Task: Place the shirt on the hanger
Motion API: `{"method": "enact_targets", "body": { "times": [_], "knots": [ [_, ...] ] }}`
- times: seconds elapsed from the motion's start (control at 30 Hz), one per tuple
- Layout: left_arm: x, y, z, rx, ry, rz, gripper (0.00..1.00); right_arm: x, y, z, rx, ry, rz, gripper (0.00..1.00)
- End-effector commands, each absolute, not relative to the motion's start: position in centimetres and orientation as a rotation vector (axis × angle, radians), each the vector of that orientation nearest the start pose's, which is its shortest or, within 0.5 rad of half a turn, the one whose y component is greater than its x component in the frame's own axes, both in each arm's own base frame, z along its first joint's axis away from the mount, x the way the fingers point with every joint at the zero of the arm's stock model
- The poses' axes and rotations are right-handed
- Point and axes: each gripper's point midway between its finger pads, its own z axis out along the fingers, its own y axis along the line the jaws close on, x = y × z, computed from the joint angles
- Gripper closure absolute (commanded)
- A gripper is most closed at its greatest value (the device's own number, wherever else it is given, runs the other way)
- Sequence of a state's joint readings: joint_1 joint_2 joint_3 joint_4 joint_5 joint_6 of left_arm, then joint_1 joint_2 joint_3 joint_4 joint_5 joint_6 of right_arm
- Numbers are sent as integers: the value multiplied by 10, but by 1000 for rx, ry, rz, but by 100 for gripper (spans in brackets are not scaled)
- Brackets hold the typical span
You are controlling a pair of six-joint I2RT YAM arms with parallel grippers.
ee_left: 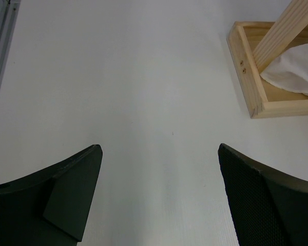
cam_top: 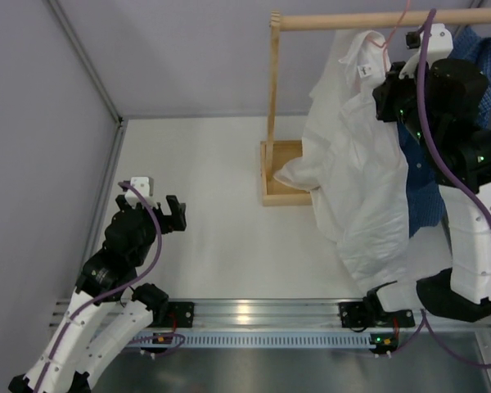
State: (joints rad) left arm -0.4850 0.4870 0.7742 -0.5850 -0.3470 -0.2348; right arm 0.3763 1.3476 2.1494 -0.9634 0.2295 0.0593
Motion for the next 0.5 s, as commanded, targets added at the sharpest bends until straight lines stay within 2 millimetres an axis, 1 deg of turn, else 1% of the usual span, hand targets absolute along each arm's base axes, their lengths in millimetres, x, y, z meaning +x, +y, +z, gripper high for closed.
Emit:
{"method": "enact_targets", "body": {
  "times": [0.0,0.07,0.17,0.23,0.27,0.33,0.4,0.47],
  "knots": [
    [226,-56,256,-40,1837,-159,2,341,92,525,-142,1666,186,100],
    [226,-56,257,-41,1835,-163,2,348,85,524,-126,1670,175,100],
    [226,-56,256,-39,1836,-162,2,358,84,523,-120,1676,172,100],
    [226,-55,256,-43,1839,-159,2,365,84,517,-110,1695,166,100],
    [226,-54,256,-45,1838,-155,2,368,85,510,-112,1715,166,100],
    [227,-52,255,-58,1841,-146,2,368,86,503,-112,1730,166,100],
    [229,-51,254,-66,1849,-137,2,372,81,494,-93,1750,137,100],
    [231,-48,252,-76,1860,-126,2,374,77,492,-71,1756,117,100]
  ]
}}
